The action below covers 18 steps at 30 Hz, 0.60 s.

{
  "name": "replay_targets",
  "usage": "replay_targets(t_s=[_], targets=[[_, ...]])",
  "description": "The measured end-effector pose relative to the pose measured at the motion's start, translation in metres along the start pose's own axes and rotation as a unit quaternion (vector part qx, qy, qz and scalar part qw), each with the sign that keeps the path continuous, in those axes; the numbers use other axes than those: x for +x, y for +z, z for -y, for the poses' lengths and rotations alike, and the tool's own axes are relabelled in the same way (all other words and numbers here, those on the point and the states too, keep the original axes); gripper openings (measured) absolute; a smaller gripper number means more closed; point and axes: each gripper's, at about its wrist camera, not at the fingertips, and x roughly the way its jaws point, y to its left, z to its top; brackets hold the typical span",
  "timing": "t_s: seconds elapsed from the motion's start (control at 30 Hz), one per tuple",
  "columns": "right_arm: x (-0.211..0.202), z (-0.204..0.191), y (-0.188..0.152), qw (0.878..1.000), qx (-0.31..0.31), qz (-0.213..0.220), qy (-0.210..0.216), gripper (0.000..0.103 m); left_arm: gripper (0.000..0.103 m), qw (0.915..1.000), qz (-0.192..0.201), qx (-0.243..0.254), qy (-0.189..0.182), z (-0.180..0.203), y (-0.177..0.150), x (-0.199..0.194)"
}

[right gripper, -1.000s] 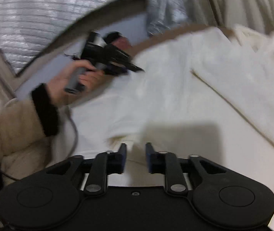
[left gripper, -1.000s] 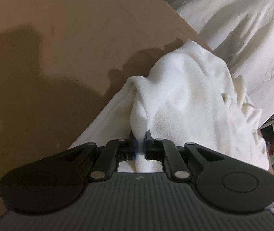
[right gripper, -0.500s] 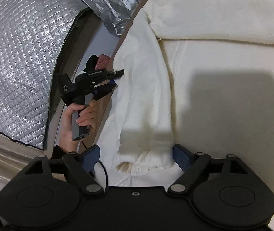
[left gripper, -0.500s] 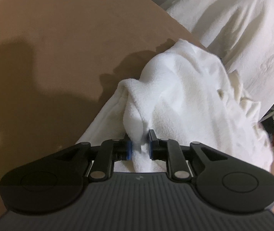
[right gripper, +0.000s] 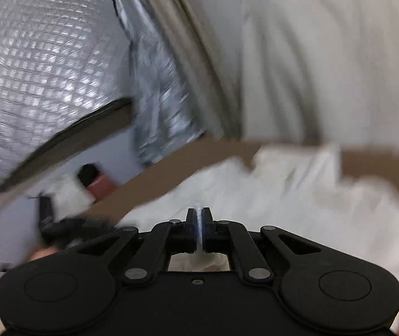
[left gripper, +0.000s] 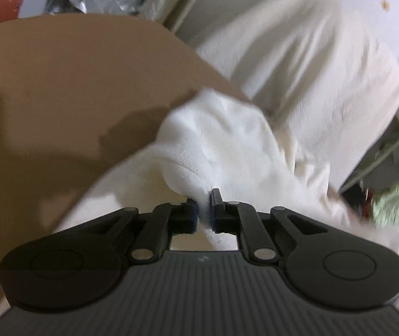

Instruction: Fold clothes

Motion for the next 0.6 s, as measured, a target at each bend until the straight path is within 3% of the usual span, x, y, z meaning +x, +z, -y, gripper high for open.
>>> replay_targets(t_s=[0.07, 0.13, 0.27, 0.33, 0.4, 0.47, 0.53, 0.57, 0.6], targets=[[0.002, 0.014, 0.006, 0.999, -0.013, -0.002, -0.042, 0.006, 0.017, 0.9992, -0.034, 0.011, 0.015, 0.002, -0.009, 0.010], [0.015, 0.025, -0.004, 0.992, -0.038, -0.028, -0.113, 0.006, 0.021, 0.9970, -0.070, 0.021, 0.027, 0.005, -0.017, 0.027], [0.046, 0.049, -0.034, 0.964, -0.058, -0.097, -0.241, 0.016, 0.030, 0.9940, -0.085, 0.052, 0.045, 0.014, -0.020, 0.034], [0.043, 0.065, -0.044, 0.969, 0.020, -0.103, -0.224, 0.029, 0.039, 0.9942, -0.087, 0.052, 0.036, 0.014, -0.014, 0.029], [0.032, 0.082, -0.055, 0.973, 0.111, -0.085, -0.182, 0.060, 0.044, 0.9962, -0.074, 0.034, 0.029, 0.008, -0.008, 0.022], [0.022, 0.096, -0.068, 0.970, 0.192, -0.061, -0.134, 0.065, 0.045, 0.9979, -0.056, 0.016, 0.027, 0.001, -0.002, 0.016], [0.023, 0.104, -0.082, 0.964, 0.241, -0.051, -0.098, 0.075, 0.057, 0.9986, -0.031, 0.004, 0.043, -0.009, 0.001, 0.018], [0.028, 0.107, -0.089, 0.961, 0.256, -0.051, -0.087, 0.086, 0.072, 0.9985, -0.018, -0.002, 0.052, -0.014, 0.002, 0.018], [0.033, 0.109, -0.095, 0.959, 0.269, -0.051, -0.076, 0.088, 0.075, 0.9981, -0.006, -0.009, 0.061, -0.019, 0.004, 0.019]])
